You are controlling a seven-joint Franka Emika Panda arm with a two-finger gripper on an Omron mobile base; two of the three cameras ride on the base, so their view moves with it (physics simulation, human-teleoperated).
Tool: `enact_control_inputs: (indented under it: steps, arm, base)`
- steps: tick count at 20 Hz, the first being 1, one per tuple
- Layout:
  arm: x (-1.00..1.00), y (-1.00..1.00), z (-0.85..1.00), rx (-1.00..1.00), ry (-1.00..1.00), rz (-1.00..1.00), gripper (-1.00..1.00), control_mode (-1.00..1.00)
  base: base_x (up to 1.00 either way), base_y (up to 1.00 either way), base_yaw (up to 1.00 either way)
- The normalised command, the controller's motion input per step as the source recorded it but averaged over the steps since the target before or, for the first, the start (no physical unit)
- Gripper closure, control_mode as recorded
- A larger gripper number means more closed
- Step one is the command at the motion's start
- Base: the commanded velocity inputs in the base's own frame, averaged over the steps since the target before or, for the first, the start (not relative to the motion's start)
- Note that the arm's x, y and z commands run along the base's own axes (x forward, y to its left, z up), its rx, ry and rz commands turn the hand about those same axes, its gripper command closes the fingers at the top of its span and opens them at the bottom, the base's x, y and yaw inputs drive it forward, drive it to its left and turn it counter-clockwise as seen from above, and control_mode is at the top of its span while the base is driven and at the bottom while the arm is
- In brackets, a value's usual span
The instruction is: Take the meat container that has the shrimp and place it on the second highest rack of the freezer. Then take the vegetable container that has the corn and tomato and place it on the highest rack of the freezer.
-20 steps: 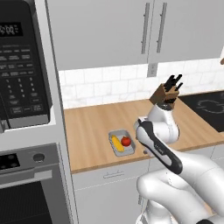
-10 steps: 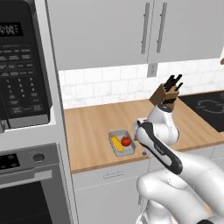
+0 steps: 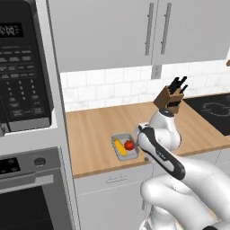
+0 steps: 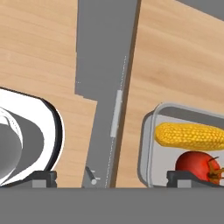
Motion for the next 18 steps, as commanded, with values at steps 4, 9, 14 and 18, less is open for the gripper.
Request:
enact_control_inputs:
  steps: [4, 9, 14, 18]
  arm:
    - [0.10, 0.04, -0.12, 0.00, 0.00, 0.00, -1.00, -1.00]
    - [0.01, 0.09, -0.26, 0.00, 0.00, 0.01, -1.00, -1.00]
    - [0.26, 0.14, -0.22, 0.00, 0.00, 0.00, -1.00, -1.00]
    - [0.32, 0.06, -0.21, 0.00, 0.00, 0.00, -1.00, -1.00]
  base:
    - [0.00, 0.00, 0.00]
    - [0.00, 0.00, 0.00]
    - [0.00, 0.00, 0.00]
    - [0.00, 0.00, 0.00]
